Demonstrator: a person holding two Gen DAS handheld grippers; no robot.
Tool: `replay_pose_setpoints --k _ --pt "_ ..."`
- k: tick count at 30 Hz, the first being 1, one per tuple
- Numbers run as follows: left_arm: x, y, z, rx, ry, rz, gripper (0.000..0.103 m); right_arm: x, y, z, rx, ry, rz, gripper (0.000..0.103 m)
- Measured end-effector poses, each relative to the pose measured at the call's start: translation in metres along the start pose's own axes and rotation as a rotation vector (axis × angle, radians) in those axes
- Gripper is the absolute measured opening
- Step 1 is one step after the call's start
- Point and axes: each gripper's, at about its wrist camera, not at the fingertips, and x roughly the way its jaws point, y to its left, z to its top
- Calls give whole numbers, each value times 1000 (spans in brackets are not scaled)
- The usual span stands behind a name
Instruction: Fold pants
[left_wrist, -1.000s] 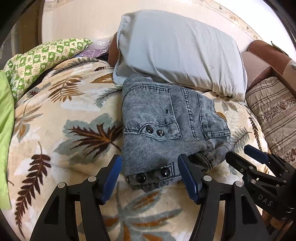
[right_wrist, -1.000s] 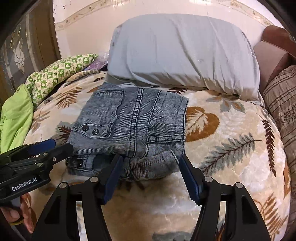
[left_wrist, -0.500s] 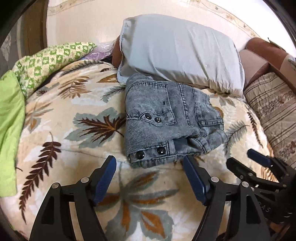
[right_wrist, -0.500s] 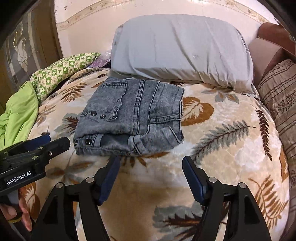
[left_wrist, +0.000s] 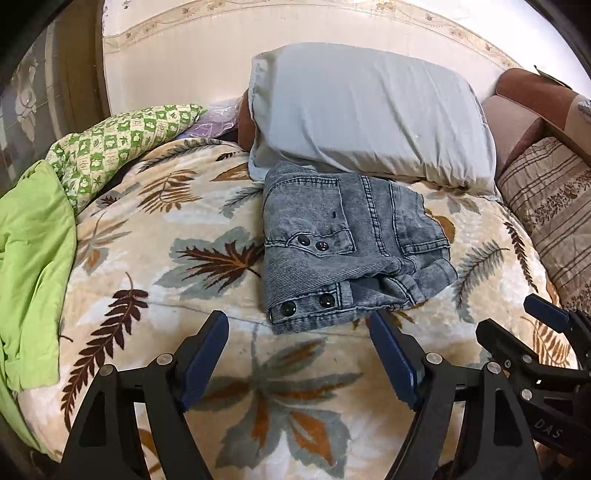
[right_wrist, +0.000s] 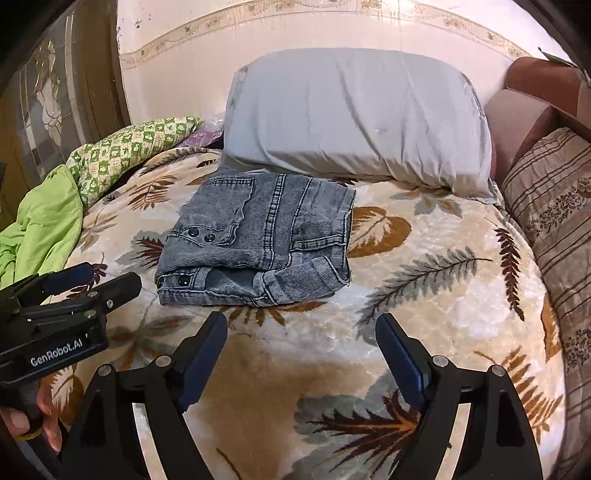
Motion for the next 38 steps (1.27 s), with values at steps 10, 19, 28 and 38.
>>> replay_pose_setpoints --k 10,19,28,38 --pt "-12 5 -2 -18 -30 11 86 -8 2 -3 0 -7 4 83" --pt "-22 0 -7 9 -67 28 85 -13 2 -2 2 -16 7 83" --pt "-25 0 -5 13 -69 35 86 -14 2 -3 5 -15 7 83" --pt "-23 -8 -8 22 -93 90 93 -13 1 -3 16 -4 10 83"
